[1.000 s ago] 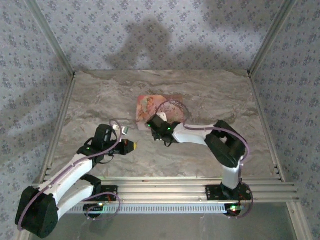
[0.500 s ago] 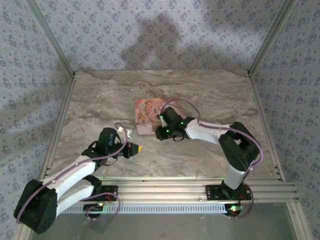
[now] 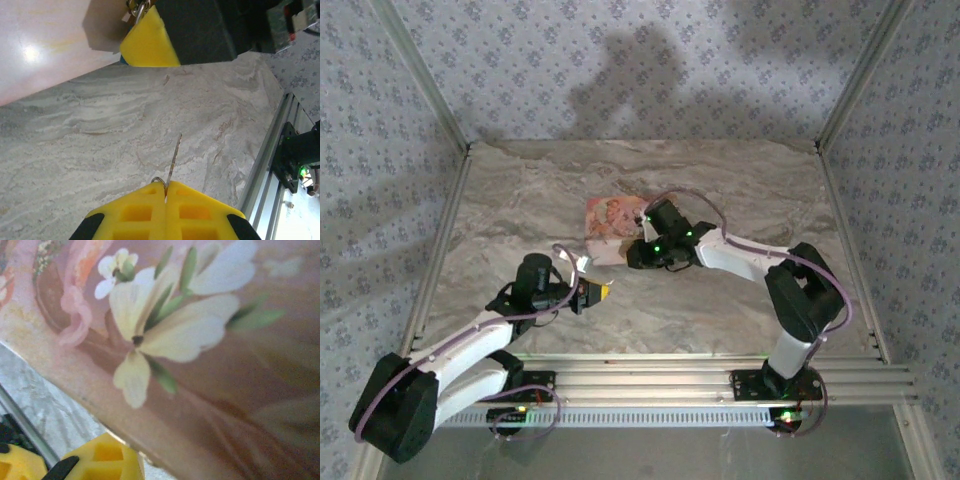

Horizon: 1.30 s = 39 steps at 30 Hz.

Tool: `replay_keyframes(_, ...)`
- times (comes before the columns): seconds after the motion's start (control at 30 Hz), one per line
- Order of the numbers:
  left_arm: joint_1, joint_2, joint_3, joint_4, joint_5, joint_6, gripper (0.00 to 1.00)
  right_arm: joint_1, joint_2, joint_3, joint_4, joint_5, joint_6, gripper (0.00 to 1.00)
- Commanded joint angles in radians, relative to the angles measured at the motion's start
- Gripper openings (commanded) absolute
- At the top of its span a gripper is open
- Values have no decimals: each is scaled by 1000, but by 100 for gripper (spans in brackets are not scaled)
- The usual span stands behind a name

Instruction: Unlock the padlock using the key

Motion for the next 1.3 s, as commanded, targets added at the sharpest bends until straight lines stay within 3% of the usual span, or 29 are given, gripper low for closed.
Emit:
replay_keyframes(0.0, -6, -2, -5, 77, -17, 49, 0, -7, -53, 56, -47, -62, 59, 0)
replay_keyframes(0.4, -10, 61, 36, 99, -42, 70, 0, -8, -84, 61, -72, -58, 183, 0)
replay_keyframes(0.67, -9, 93, 76, 76, -25, 60, 0, 2, -82, 106, -75, -49, 191, 0)
replay_keyframes(0.9, -12, 71, 125, -40, -34, 85, 0, 0, -74, 128, -89, -40, 188, 0)
replay_keyframes(1.27, -14, 61, 131, -26, -5, 49, 0, -15, -48, 159, -78, -70, 237, 0)
